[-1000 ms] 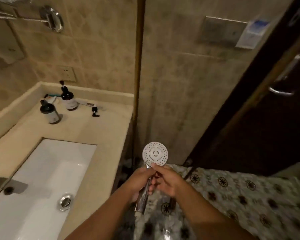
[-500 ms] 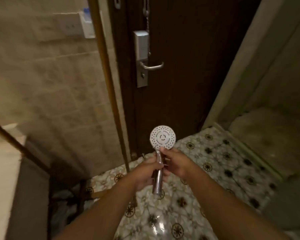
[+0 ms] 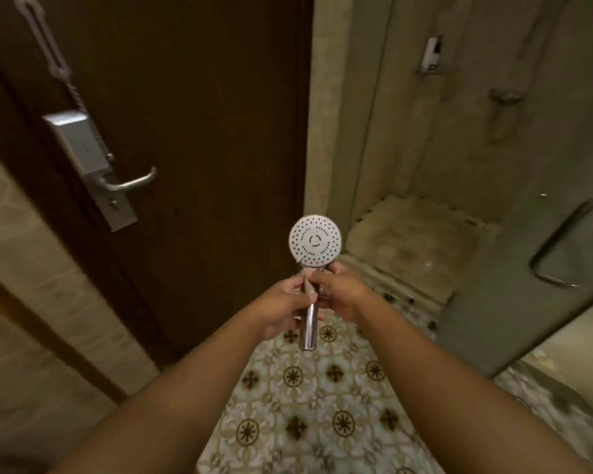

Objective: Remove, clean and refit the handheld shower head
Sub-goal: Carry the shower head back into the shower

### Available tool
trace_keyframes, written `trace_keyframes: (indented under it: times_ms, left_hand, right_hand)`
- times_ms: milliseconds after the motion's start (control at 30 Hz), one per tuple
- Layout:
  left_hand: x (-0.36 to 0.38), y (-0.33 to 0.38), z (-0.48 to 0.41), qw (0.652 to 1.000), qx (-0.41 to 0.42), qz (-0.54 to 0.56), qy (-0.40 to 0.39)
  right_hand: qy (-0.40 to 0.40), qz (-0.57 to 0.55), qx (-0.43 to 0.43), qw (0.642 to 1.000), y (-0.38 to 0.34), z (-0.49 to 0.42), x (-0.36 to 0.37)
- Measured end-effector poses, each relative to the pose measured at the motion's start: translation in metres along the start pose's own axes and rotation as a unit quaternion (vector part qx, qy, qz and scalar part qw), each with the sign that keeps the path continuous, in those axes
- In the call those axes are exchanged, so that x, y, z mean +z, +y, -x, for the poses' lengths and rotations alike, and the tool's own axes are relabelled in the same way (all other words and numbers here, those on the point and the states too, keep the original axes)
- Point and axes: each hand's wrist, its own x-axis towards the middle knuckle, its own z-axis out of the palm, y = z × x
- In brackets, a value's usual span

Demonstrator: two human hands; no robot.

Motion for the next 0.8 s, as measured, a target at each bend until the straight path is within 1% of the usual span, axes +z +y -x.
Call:
trace_keyframes:
  times_ms: [100,233,400,500,633,800]
  left_hand:
    - [0.009,0.015,-0.038,0.999,0.002,-0.019,-0.029]
    - [0.016,0.030,-0.094,0.998,-0.001,-0.010,-0.055]
    - [-0.002,0.051,-0.183,0.995,-0.006,-0.015,-0.098]
    - [-0.017,0.067,-0.232,0.992,-0.027,-0.027,-0.119]
    - [-0.027,0.088,-0.296,0.988,-0.033,-0.042,-0.143]
    - [-0.022,0.113,-0.362,0.985,-0.034,-0.057,-0.161]
  right_hand:
    - [0.033,-0.009,0.004,0.999,-0.016,-0.013,-0.028]
    - [0.066,-0.010,0.004,0.998,-0.034,-0.042,-0.061]
    - [0.125,-0.010,-0.002,0.992,-0.055,-0.110,-0.093]
    - [0.162,-0.019,0.006,0.987,-0.067,-0.153,-0.104]
    - [0.194,-0.028,-0.009,0.981,-0.091,-0.199,-0.125]
    - [0.218,-0.049,-0.022,0.974,-0.118,-0.243,-0.156]
